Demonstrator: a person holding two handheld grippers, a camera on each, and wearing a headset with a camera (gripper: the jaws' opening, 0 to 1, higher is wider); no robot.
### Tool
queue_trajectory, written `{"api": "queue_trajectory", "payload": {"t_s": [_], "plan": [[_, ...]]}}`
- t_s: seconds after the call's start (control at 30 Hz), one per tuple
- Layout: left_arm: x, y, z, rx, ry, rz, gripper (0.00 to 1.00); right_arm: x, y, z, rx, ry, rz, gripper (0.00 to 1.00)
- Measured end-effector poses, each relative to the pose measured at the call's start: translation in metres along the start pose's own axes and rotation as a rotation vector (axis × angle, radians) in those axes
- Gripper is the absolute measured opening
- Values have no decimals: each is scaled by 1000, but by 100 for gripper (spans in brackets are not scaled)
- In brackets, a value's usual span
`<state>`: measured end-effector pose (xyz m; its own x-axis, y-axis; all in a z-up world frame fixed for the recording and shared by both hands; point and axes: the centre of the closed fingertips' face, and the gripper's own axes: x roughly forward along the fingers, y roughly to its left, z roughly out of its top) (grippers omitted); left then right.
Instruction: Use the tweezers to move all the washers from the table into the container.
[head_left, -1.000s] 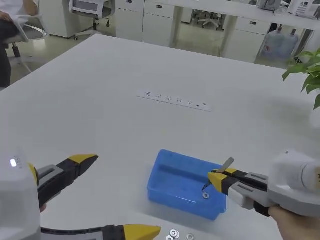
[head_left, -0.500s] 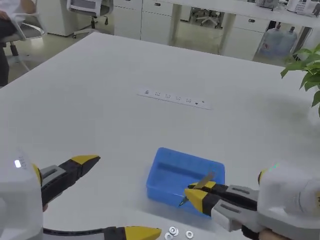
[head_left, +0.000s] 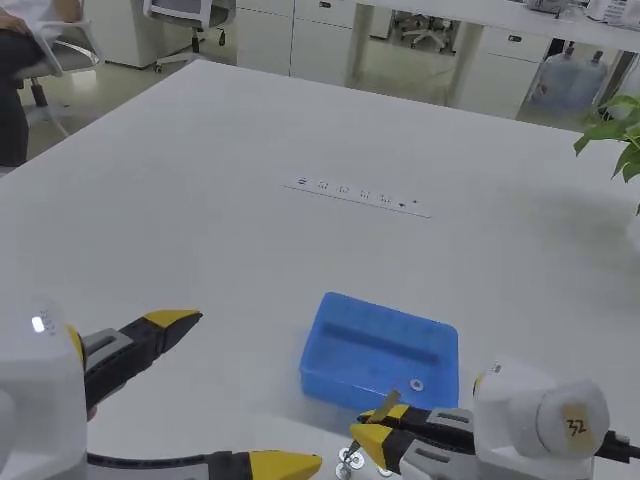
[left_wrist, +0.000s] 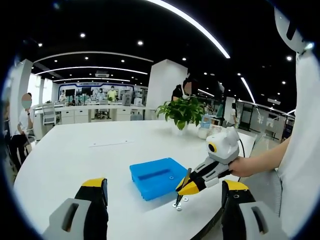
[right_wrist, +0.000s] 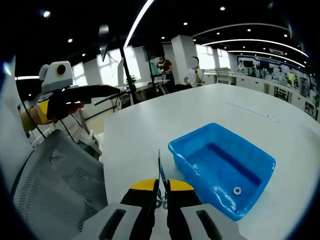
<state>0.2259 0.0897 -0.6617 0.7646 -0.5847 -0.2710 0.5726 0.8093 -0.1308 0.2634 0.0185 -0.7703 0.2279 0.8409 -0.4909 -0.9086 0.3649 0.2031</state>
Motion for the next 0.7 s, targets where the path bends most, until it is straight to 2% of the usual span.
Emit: {"api": "queue_trajectory", "payload": {"t_s": [0.27, 0.33, 0.4, 0.47, 0.5, 0.63, 0.7], "plan": [[2, -3, -1, 6, 8, -15, 96, 5, 0, 0, -14, 13, 3, 3], [2, -3, -1, 7, 9, -15, 96, 7, 1, -6, -51, 45, 2, 3], [2, -3, -1, 7, 9, -15, 96, 8, 4, -4, -60, 41, 10, 3], [2, -3, -1, 5, 9, -14, 96, 9, 4, -4, -120, 51, 5, 3], [2, -3, -2, 5, 10, -13, 96, 8, 5, -5, -125, 54, 7, 3], [1, -3, -3, 7, 14, -14, 96, 7, 4, -4, -115, 57, 8, 2], [1, -3, -1, 9, 10, -13, 96, 5, 4, -1, -92, 36, 7, 2]]}}
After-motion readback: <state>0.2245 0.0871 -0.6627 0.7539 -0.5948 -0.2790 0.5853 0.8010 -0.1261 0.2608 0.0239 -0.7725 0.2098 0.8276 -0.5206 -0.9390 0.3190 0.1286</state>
